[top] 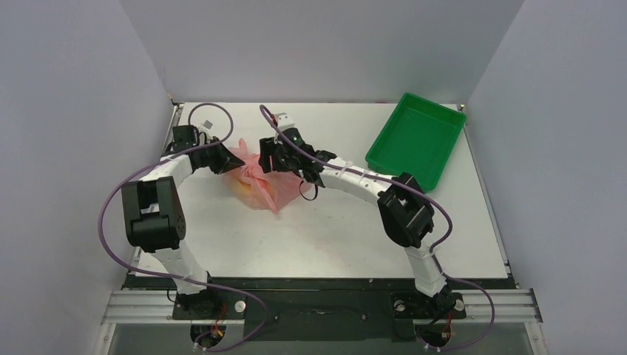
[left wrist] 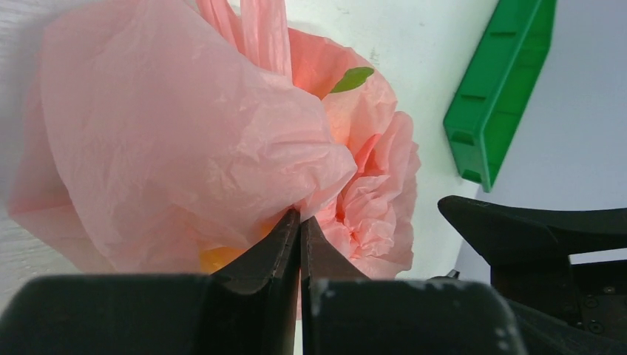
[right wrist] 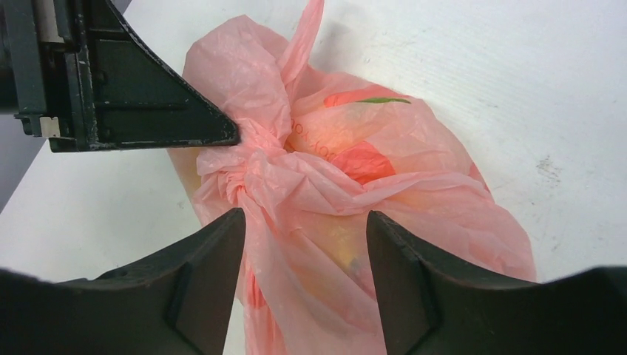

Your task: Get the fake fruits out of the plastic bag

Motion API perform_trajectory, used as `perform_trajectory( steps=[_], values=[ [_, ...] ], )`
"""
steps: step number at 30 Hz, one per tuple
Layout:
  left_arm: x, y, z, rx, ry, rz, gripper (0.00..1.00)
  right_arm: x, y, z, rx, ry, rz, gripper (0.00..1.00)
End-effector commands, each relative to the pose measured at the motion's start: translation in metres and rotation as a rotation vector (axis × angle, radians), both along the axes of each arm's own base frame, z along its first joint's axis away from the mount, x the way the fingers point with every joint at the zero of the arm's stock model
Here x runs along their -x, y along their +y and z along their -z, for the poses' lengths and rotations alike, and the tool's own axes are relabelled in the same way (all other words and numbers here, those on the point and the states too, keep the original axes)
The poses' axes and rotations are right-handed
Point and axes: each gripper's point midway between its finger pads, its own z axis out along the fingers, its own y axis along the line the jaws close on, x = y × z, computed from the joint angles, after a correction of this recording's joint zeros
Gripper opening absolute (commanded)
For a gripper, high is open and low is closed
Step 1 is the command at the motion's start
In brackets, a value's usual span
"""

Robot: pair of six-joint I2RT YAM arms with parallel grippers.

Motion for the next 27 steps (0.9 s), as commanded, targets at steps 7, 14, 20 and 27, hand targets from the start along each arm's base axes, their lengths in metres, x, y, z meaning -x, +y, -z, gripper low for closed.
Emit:
perform_trajectory(
  steps=[7, 14, 20, 27],
  values=[
    [-0.008, -0.01, -0.037, 0.117, -0.099, 0.035, 0.0, 0.007, -0.009, -0.026, 0.298, -0.288, 0.037, 0.61],
    [-0.008, -0.007, -0.036, 0.125, -0.092, 0.028, 0.0, 0.004, 0.004, -0.028, 0.416, -0.367, 0.024, 0.48],
    [-0.008, -0.005, -0.038, 0.123, -0.096, 0.021, 0.0, 0.002, 0.017, -0.025, 0.433, -0.377, 0.026, 0.52],
    [-0.01, 0.003, -0.037, 0.131, -0.094, 0.002, 0.0, 0.002, 0.02, -0.011, 0.482, -0.382, -0.02, 0.45]
  ],
)
